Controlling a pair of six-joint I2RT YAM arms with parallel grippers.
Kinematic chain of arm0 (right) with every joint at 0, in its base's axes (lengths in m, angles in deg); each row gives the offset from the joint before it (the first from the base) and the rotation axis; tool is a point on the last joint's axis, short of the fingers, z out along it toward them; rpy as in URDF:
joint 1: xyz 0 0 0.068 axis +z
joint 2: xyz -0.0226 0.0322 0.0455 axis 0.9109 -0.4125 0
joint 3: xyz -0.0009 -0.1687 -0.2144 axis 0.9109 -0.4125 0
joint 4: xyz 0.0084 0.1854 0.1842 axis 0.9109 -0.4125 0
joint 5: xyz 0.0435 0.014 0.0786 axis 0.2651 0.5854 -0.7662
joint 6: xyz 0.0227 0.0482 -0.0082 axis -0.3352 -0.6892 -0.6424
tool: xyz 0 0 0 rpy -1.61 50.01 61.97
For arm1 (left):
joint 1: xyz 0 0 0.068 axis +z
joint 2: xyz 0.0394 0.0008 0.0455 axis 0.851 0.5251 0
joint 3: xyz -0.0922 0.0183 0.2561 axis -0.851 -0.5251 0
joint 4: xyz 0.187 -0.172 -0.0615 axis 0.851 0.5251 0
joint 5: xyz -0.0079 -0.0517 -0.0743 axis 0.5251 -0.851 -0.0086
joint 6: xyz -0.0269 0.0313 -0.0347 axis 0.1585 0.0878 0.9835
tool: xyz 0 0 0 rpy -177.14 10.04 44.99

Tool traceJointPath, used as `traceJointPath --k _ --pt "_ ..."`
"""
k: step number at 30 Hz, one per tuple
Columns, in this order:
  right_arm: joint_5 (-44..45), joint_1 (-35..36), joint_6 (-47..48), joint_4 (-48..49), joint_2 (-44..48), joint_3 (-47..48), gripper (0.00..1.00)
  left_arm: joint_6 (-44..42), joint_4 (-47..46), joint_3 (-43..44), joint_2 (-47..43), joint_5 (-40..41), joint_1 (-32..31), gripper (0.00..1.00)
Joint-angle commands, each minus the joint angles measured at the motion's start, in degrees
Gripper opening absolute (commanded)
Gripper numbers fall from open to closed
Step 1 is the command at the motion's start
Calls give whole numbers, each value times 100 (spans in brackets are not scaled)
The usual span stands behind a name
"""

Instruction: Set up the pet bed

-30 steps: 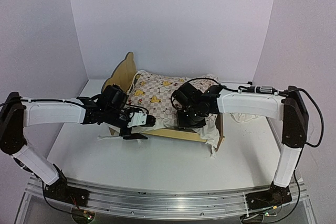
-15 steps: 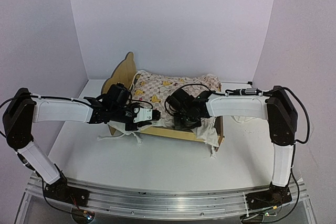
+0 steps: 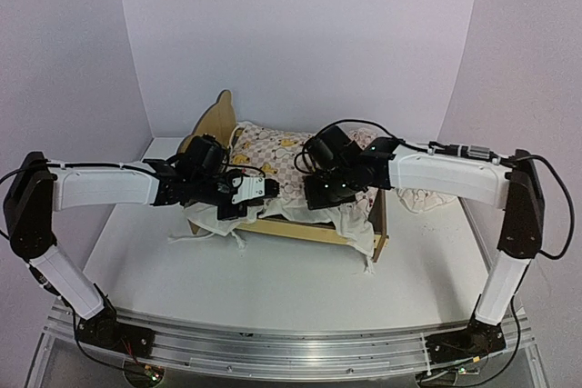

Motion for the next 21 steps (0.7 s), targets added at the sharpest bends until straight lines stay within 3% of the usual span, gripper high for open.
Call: traceJointPath --k 1,8,14,17,18,20,21 --pt "-1125 -133 52 -8 491 -232 0 363 626 483 -350 -342 124 0" --pt "-2208 -297 -114 -294 689 -381 0 220 1534 633 -627 -1049 457 0" --pt "-2416 -343 -272 -575 559 -555 1 -7 1755 316 -727 -1452 653 0" --pt "-2356 -340 -256 -894 416 -348 24 -284 1861 252 -739 -1700 653 2" --pt "-2272 -344 -216 -1047 413 -231 33 -397 2018 318 -732 -1832 650 11" --pt "-1986 -342 -64 -1483 512 23 46 -618 2439 509 -772 -2118 653 41" --pt "-1794 -349 19 -1727 616 127 51 -698 2629 587 -813 -2229 653 48"
